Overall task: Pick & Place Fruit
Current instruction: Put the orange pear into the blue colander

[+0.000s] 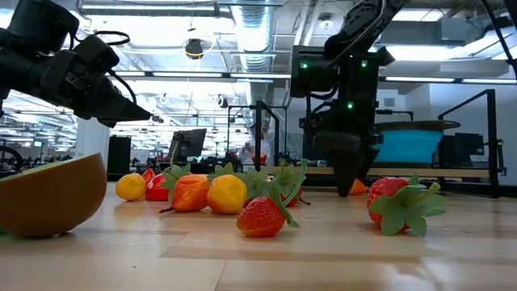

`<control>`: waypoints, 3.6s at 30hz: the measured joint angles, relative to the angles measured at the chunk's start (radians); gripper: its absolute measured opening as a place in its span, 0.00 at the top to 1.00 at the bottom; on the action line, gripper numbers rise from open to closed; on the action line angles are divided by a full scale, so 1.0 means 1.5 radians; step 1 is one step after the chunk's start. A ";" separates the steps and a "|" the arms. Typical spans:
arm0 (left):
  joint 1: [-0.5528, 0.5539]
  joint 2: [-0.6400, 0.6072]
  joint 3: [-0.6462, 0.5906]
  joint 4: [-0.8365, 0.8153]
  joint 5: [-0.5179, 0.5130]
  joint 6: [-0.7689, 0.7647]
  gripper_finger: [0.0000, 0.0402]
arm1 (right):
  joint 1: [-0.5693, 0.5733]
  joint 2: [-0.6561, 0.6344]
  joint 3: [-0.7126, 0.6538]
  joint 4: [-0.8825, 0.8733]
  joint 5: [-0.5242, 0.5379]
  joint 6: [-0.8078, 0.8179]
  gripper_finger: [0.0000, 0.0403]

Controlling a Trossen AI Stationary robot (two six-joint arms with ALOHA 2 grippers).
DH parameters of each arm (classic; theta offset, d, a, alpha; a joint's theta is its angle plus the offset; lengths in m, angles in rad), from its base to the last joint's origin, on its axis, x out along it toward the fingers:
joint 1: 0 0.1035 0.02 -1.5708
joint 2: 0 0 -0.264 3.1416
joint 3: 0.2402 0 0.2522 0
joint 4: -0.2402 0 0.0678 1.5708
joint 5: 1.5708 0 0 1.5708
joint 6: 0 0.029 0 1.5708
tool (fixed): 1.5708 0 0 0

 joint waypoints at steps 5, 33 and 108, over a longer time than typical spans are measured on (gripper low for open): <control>0.000 0.000 0.000 0.000 0.000 0.000 1.00 | 0.000 0.003 0.015 -0.015 -0.010 -0.002 0.32; 0.000 0.000 0.000 0.000 0.000 0.000 1.00 | 0.004 0.003 0.063 -0.053 -0.109 -0.072 0.32; 0.000 0.012 0.000 0.000 0.000 0.000 1.00 | -0.133 0.020 0.395 -0.529 -0.057 -0.350 0.76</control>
